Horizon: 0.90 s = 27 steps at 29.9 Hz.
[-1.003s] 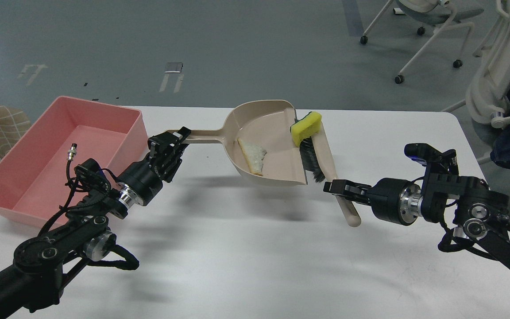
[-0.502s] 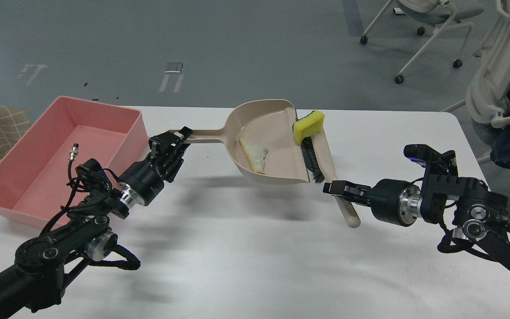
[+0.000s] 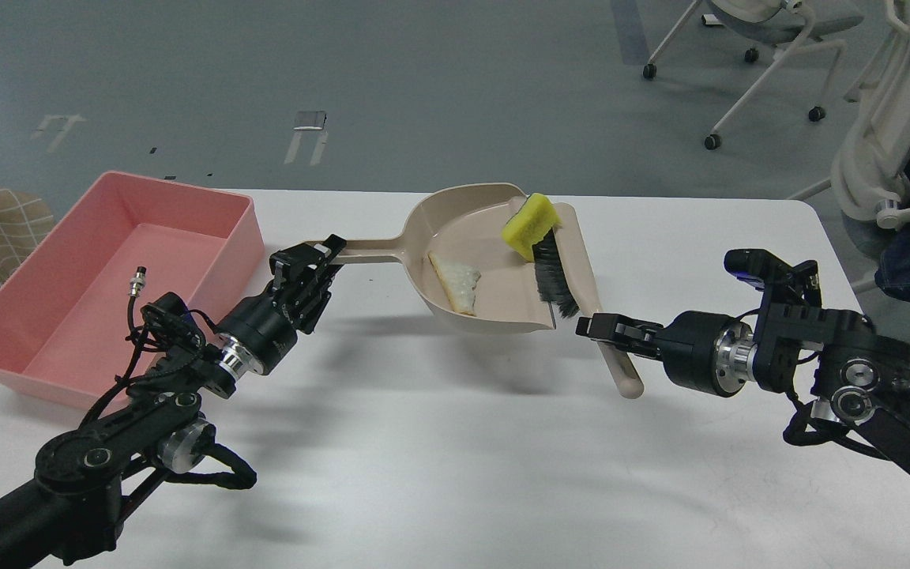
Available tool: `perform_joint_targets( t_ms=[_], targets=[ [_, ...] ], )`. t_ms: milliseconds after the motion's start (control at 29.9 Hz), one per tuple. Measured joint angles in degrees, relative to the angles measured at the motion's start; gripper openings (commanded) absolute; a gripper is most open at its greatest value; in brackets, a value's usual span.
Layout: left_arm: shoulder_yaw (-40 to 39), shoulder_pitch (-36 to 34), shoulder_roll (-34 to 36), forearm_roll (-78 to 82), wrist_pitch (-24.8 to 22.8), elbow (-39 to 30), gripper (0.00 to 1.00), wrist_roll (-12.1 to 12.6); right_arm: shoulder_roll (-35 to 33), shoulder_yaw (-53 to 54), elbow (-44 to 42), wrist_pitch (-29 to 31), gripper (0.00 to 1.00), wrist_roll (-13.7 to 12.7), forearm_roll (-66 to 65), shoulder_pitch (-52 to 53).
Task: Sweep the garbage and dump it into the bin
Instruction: 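Sweep again with the brush, pushing remaining debris deeper into the dustpan, then lift the dustpan with the left gripper and set the brush down with the right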
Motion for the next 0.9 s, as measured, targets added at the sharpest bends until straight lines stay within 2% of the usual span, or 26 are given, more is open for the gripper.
perform_joint_targets(
  t_ms=[903],
  targets=[
    [-0.4, -0.24, -1.77, -0.17, -0.18, 0.0, 0.1, 0.0, -0.67, 3.08, 0.41, -0.02, 0.0, -0.36, -0.08, 1.18]
  ],
)
